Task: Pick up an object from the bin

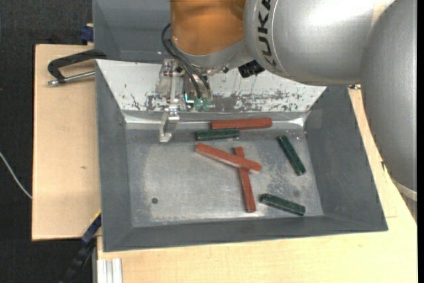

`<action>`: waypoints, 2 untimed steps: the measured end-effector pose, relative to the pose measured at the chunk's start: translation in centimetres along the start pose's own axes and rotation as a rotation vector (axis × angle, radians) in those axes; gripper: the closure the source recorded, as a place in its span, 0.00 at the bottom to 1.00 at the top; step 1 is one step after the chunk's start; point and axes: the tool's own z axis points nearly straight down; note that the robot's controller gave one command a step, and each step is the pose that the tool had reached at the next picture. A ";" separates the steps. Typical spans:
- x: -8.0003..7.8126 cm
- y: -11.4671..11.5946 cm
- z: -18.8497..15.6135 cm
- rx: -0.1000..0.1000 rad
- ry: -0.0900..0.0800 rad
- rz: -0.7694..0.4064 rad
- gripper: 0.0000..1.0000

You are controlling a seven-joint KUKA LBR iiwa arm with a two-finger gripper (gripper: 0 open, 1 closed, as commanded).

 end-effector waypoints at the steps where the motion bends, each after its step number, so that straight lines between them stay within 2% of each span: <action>1: -0.2 -0.1 -0.4 -0.002 -0.008 0.002 0.00; 2: 3.4 -2.9 5.2 -0.003 -0.011 0.018 0.00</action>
Offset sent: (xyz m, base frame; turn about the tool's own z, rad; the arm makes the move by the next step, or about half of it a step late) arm -0.0568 -0.0478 -0.0880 0.0298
